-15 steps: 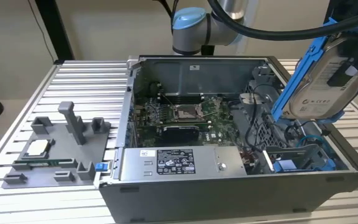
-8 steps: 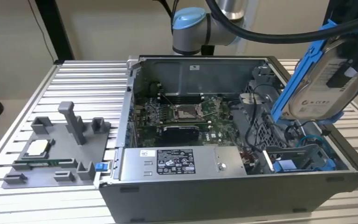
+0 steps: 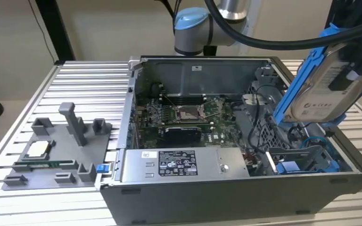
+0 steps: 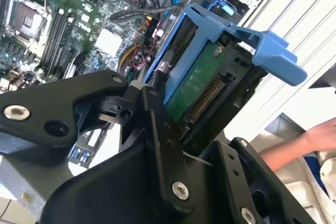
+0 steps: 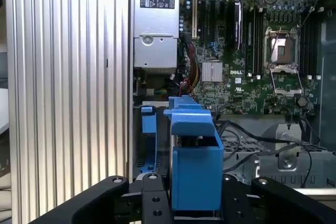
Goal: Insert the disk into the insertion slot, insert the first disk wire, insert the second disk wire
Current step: 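Insert the disk into the insertion slot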
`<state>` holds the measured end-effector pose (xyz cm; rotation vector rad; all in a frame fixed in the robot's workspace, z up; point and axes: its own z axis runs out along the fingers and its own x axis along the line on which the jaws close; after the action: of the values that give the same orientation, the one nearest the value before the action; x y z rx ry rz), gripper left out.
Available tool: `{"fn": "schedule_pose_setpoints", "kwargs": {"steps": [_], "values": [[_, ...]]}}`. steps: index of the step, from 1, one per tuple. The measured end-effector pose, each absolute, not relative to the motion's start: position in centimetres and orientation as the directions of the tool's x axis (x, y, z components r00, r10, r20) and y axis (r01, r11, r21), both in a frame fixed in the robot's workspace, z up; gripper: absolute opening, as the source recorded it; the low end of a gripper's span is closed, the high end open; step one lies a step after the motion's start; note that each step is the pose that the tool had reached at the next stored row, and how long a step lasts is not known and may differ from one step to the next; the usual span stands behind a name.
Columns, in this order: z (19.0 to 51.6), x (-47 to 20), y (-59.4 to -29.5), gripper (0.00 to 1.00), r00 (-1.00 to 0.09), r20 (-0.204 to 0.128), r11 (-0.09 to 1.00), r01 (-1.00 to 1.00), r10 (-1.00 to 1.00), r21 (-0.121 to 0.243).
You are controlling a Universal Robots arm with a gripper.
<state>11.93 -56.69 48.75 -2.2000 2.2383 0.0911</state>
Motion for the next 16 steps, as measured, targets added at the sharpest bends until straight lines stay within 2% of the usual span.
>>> {"fn": "schedule_pose_setpoints", "kwargs": {"steps": [16], "values": [[47.3, 12.0, -56.8, 0.0, -0.018, -0.042, 0.016, -0.999, -0.999, 0.04]]}}
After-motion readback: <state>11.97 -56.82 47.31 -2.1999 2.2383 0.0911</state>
